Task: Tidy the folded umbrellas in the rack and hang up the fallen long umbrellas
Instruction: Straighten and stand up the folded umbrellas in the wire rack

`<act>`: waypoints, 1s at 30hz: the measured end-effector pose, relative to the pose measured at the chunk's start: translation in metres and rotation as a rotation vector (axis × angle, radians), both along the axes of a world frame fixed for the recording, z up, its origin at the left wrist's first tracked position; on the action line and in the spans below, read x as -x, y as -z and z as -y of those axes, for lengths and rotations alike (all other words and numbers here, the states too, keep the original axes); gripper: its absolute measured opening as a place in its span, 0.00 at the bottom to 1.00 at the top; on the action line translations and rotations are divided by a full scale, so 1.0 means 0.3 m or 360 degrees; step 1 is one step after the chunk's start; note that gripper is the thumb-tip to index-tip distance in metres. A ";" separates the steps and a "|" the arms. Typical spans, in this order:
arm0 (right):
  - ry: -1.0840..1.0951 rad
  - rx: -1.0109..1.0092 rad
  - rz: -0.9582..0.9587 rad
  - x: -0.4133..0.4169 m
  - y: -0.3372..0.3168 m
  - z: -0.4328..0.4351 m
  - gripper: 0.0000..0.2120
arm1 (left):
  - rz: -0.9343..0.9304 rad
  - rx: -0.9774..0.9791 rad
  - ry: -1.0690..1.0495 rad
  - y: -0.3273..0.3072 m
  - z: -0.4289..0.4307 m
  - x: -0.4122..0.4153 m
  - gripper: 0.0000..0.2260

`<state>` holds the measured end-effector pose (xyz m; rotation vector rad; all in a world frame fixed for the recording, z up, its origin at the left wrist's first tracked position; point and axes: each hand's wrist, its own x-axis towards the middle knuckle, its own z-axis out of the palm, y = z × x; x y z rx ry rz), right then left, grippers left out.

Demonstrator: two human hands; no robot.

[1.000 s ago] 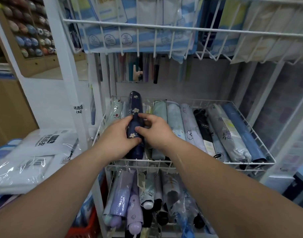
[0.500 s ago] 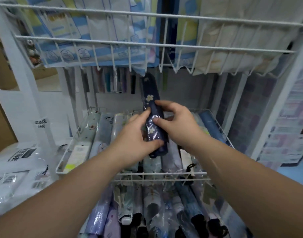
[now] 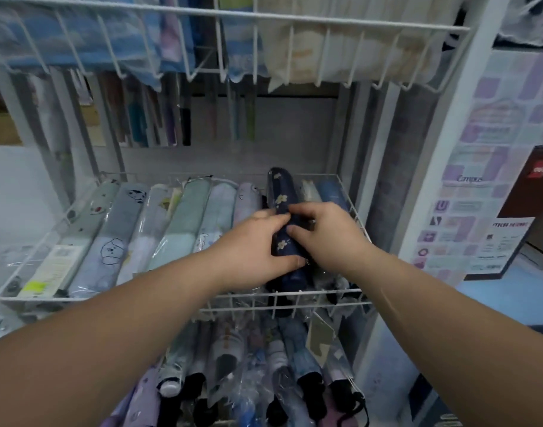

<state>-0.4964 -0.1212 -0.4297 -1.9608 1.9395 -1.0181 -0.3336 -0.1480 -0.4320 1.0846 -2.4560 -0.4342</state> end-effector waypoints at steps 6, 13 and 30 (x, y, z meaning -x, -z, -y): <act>-0.0057 -0.0040 -0.0570 -0.015 0.008 -0.014 0.15 | 0.0421 0.0156 -0.0036 0.004 0.009 -0.002 0.26; 0.0119 -0.0373 -0.0675 0.024 0.024 -0.001 0.32 | 0.0591 0.0322 -0.0312 -0.016 0.044 -0.023 0.29; 0.0107 -0.0540 -0.0859 -0.023 0.057 0.054 0.31 | 0.0967 -0.0002 -0.0106 0.009 0.119 -0.135 0.41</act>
